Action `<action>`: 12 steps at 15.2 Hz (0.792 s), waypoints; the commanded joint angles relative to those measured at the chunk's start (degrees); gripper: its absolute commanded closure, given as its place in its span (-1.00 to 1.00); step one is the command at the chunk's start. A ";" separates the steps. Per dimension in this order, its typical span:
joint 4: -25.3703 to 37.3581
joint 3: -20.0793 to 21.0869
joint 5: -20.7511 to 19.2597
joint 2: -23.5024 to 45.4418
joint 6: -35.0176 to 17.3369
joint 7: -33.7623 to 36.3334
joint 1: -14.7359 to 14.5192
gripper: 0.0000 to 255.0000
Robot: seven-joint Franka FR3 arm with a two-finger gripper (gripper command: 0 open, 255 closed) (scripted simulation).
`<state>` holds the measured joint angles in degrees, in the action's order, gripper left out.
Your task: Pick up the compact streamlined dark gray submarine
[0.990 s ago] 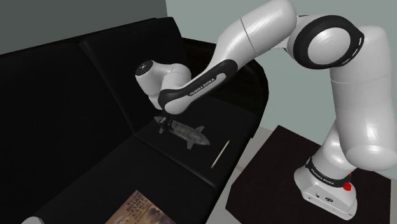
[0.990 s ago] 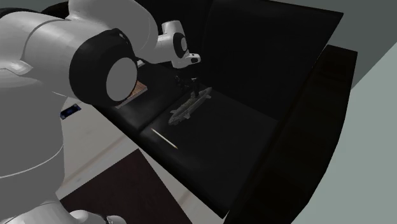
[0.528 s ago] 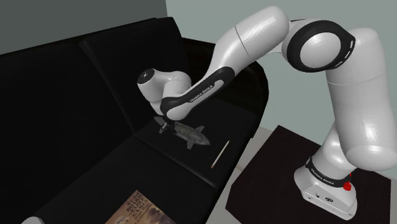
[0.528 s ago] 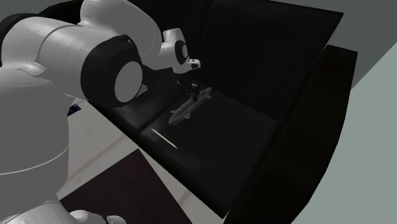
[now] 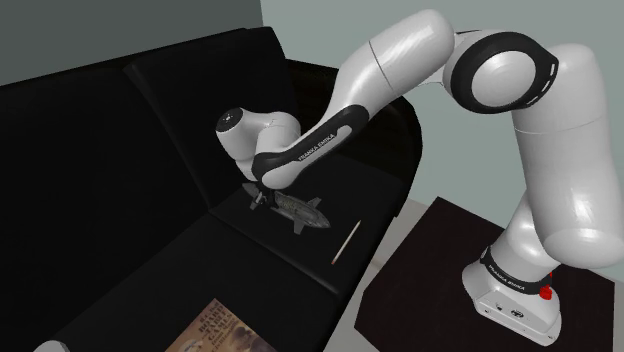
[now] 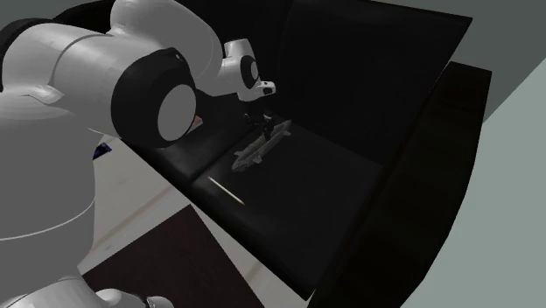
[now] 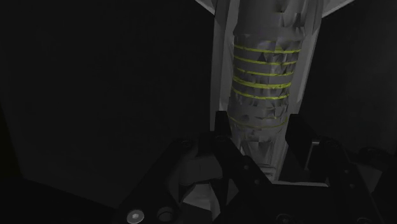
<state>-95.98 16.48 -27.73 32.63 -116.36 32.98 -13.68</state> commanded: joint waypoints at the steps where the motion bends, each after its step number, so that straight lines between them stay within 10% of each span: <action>1: 0.02 0.00 0.00 0.10 -0.03 0.01 -0.02 1.00; 12: 2.05 1.01 2.10 -4.21 5.78 -2.49 0.41 1.00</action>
<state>-93.86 17.40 -25.83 29.00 -110.99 30.70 -13.37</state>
